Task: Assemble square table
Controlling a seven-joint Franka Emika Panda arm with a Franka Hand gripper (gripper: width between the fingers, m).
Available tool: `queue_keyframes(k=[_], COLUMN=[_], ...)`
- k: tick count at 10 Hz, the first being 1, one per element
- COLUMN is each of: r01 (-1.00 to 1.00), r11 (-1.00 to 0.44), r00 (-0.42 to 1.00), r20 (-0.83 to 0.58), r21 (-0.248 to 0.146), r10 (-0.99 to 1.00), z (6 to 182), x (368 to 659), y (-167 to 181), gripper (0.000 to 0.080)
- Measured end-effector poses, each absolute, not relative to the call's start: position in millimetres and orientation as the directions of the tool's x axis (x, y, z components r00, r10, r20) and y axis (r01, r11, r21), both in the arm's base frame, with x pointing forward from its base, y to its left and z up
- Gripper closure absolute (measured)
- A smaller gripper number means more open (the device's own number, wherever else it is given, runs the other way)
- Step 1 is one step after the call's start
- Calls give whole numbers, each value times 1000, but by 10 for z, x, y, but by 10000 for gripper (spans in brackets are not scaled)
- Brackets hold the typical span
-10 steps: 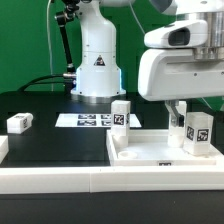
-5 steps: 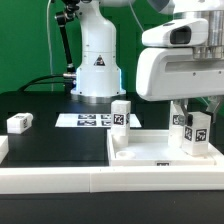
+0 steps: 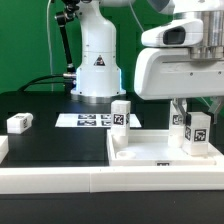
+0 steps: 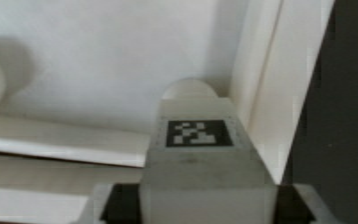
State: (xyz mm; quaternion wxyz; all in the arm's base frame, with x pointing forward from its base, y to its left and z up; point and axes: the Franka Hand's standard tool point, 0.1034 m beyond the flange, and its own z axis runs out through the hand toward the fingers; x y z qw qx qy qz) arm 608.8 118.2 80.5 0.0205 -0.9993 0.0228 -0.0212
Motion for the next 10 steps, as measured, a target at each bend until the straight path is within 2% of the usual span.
queue_keyframes(k=[3, 6, 10], r01=[-371, -602, -857], r11=[-925, -794, -507], r00=[927, 797, 513], r20=[16, 1, -51], r21=[-81, -83, -95], r10=[-374, -604, -857], z=[792, 788, 783], x=[6074, 6071, 6062], y=[1171, 1187, 1181], gripper=[509, 509, 509])
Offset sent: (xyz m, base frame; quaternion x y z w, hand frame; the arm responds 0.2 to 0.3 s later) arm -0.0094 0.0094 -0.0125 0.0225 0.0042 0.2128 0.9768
